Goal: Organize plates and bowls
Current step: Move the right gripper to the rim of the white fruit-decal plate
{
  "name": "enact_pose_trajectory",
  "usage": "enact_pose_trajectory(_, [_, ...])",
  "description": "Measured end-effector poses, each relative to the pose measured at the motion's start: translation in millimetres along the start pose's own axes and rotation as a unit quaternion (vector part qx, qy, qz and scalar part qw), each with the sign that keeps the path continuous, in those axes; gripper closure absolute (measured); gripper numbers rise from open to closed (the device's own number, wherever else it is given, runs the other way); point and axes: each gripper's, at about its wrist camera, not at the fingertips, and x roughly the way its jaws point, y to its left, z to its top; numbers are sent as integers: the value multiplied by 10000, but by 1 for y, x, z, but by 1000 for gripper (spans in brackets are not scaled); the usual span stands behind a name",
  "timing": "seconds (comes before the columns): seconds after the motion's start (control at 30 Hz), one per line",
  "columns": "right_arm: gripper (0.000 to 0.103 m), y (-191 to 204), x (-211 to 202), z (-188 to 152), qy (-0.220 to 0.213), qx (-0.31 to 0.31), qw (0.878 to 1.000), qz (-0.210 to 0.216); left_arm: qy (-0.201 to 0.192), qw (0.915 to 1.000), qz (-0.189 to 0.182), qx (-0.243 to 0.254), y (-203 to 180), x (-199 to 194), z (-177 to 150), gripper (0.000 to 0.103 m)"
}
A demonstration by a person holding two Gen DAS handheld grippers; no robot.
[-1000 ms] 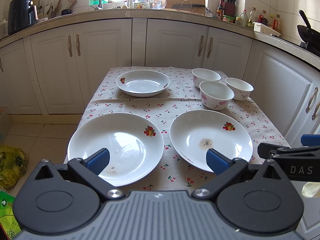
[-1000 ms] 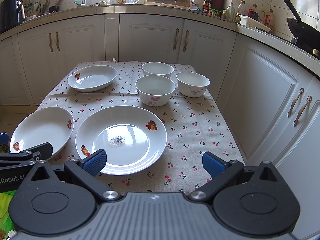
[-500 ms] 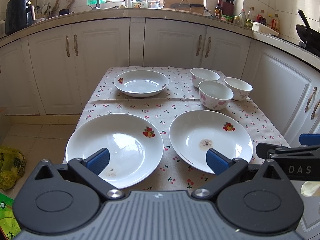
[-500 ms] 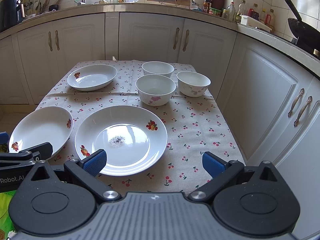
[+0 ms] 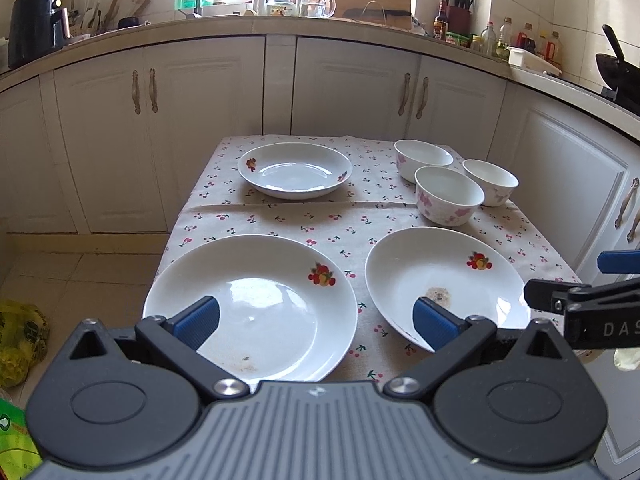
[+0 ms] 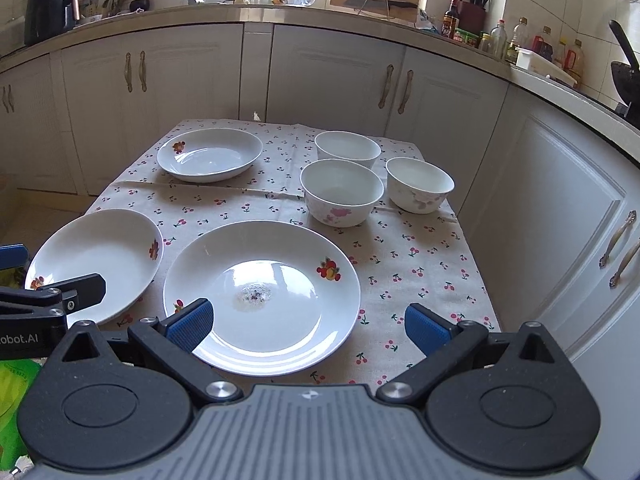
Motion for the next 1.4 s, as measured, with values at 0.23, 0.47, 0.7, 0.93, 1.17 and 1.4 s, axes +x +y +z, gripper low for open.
enact_pose_trajectory(0.23, [0,-6,19,12,81,-40,9993,367,-78,9995,-264,142,21,4,-7,1])
enact_pose_trajectory(0.47, [0,-10,38,25,83,134,9932,1155,100,9971,-481,582,43,7,-32,1])
enact_pose_trajectory(0.7, [0,1,52,35,26,97,9864,1642,400,9958,-491,660,70,13,-54,1])
enact_pose_trajectory(0.93, [0,11,63,44,130,29,9835,1802,401,9946,-672,688,78,30,-58,1])
enact_pose_trajectory(1.17, [0,26,67,49,111,-240,9821,1867,446,9948,-614,676,85,46,-59,1])
enact_pose_trajectory(1.4, [0,38,78,57,216,-289,9791,2000,380,9943,-602,790,83,54,-61,1])
